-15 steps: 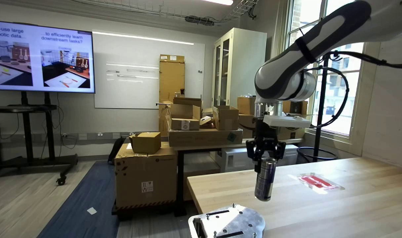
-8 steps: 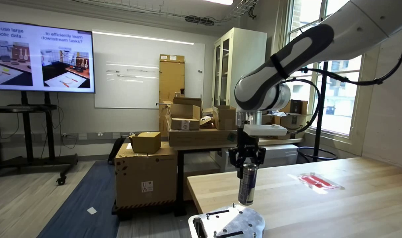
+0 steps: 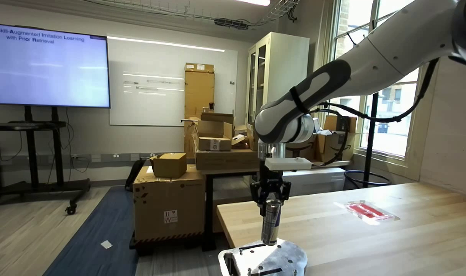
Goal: Move the can on the table
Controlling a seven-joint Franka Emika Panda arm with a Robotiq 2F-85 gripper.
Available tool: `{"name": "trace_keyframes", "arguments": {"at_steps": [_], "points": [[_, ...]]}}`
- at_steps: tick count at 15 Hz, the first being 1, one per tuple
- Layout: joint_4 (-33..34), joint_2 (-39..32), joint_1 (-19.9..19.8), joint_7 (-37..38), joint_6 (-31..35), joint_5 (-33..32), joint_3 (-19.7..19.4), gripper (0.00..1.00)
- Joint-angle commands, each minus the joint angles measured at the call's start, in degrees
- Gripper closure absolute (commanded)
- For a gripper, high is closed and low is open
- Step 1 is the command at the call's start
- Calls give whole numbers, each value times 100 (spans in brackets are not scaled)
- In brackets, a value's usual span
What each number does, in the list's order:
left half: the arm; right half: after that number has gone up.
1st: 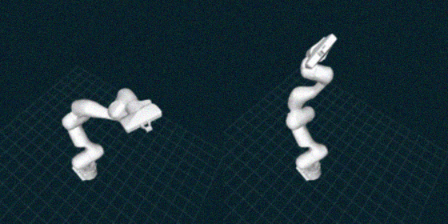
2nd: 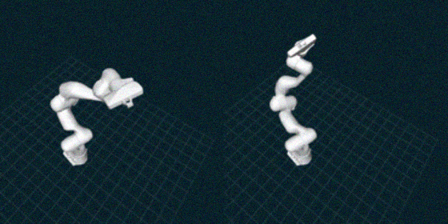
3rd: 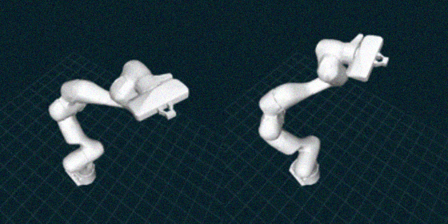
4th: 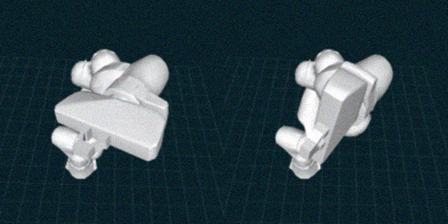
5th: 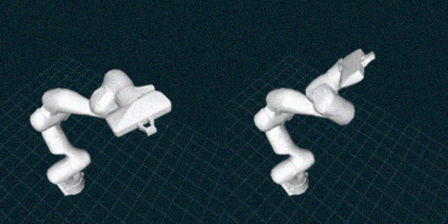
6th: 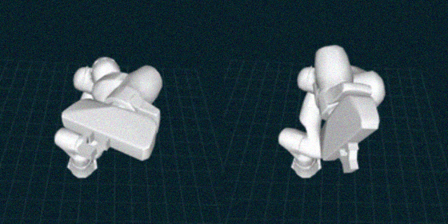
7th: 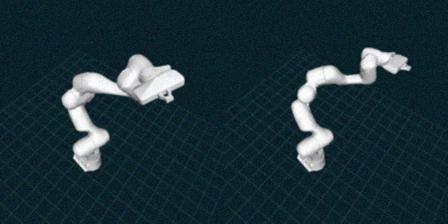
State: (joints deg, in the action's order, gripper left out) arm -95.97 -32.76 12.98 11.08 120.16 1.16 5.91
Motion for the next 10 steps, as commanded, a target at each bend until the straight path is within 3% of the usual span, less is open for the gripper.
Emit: {"name": "trace_keyframes", "arguments": {"at_steps": [1,8,9,10], "points": [[498,-451,111,111,-311,-51,-18,67],[798,-868,103,67,-338,24,-25,67],[780,-861,97,66,-366,34,-24,38],[771,-850,99,89,-386,42,-28,15]]}}
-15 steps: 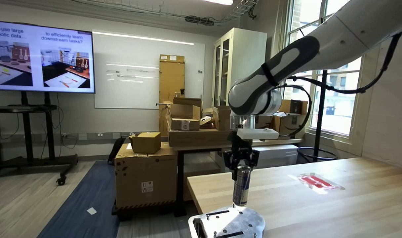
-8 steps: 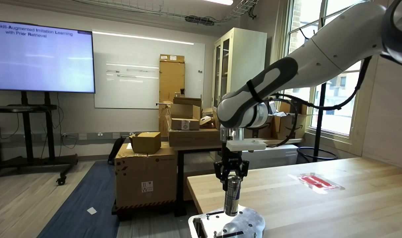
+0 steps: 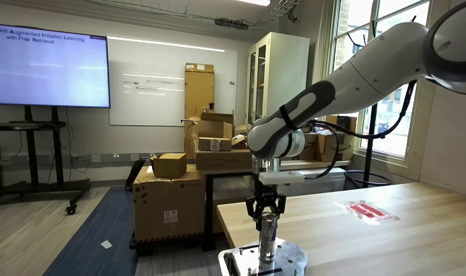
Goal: Move the can on the table
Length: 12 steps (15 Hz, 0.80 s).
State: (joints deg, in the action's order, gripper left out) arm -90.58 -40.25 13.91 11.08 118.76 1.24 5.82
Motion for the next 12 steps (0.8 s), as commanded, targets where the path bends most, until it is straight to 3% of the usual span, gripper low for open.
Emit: {"name": "trace_keyframes", "arguments": {"at_steps": [1,4,12], "points": [[175,-55,4,111,-260,57,-13,13],[-151,225,16,164,-282,121,21,0],[-1800,2177,119,497,-60,236,145,0]]}}
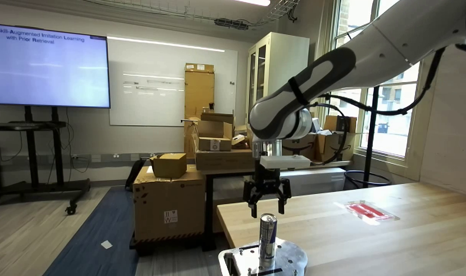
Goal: Move the can on the table
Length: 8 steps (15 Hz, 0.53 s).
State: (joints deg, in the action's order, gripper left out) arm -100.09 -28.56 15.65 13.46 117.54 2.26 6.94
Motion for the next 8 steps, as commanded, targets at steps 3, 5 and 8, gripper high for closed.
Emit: {"name": "trace_keyframes", "arguments": {"at_steps": [3,5,8], "points": [[-1381,1744,-230,429,92,298,-44,0],[-1713,2175,-398,522,99,314,-164,0],[-2178,2801,-704,507,177,270,-365,0]]}}
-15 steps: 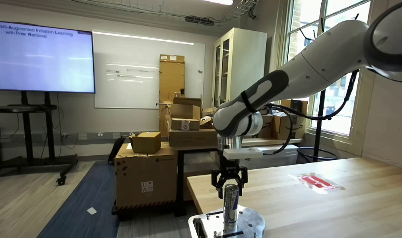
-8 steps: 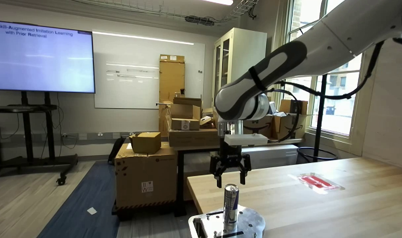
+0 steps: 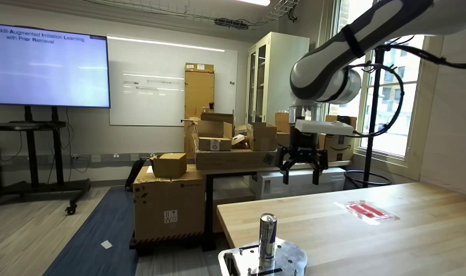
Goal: Move the can on the table
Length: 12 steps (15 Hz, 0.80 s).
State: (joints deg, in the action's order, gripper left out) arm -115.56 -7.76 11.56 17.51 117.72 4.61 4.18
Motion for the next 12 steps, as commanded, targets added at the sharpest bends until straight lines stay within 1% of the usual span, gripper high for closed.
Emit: {"name": "trace_keyframes", "arguments": {"at_steps": [1,4,7,10,11,12], "points": [[-739,892,-392,109,175,-8,-148,0],[-991,1350,-676,131,230,-91,-304,0],[-1153,1636,-898,127,255,-79,-392,0],[-1249,1798,-1047,152,177,-18,-434,0],[-1056,1579,-1017,-11,116,-4,-400,0],[-1096,1626,-1049,-12,117,-3,-412,0]]}}
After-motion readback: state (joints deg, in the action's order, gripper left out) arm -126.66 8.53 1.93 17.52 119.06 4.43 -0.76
